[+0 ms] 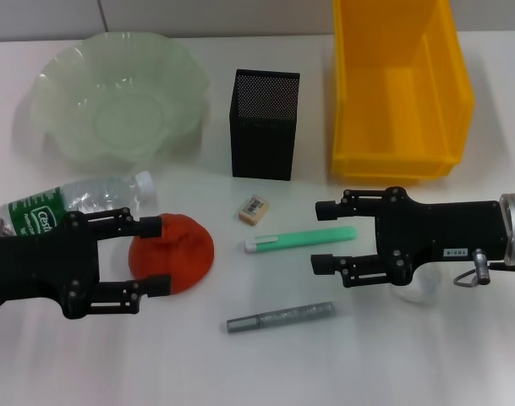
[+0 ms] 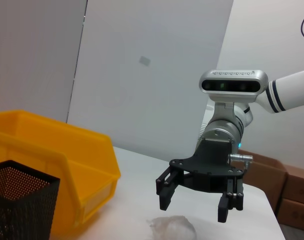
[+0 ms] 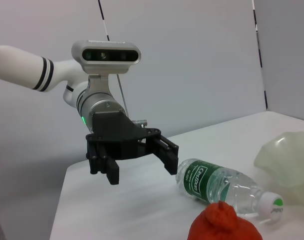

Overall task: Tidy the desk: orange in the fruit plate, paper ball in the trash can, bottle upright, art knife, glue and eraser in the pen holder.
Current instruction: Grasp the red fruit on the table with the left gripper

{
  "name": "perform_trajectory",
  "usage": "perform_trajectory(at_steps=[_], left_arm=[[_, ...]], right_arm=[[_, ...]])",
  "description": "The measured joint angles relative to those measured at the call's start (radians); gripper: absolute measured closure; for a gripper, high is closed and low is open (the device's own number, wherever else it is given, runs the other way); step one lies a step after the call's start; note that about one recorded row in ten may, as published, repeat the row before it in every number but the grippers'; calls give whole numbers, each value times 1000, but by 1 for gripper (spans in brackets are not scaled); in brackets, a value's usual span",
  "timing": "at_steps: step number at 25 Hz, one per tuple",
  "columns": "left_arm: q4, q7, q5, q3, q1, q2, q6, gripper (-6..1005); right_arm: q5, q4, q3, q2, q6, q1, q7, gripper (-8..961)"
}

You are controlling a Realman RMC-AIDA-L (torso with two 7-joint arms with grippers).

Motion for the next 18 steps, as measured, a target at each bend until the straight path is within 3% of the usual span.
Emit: perform_trajectory(at_steps=[18], left_arm=[[0,2,0,-12,-12,-12,-1,230]], right_arm=[[0,-2,0,-2,10,0,0,194]])
